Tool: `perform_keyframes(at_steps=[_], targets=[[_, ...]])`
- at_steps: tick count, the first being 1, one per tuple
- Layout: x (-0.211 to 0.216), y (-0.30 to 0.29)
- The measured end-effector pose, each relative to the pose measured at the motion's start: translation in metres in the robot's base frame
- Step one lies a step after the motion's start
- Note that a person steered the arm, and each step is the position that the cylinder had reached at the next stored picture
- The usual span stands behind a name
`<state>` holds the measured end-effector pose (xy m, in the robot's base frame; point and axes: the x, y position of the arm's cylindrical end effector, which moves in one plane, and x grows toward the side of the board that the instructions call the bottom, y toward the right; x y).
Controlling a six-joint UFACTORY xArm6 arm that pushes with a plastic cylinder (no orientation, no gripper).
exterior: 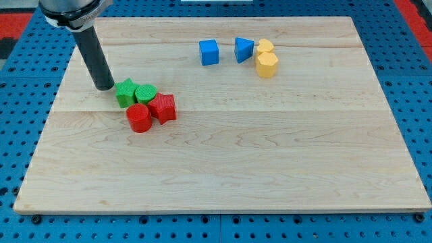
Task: Slide the red circle and red star up a bit
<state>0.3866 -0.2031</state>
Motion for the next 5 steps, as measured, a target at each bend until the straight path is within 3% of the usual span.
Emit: perform_keyframes(at_steps=[4, 5], targets=[[0.0, -0.012], [0.038, -0.028]])
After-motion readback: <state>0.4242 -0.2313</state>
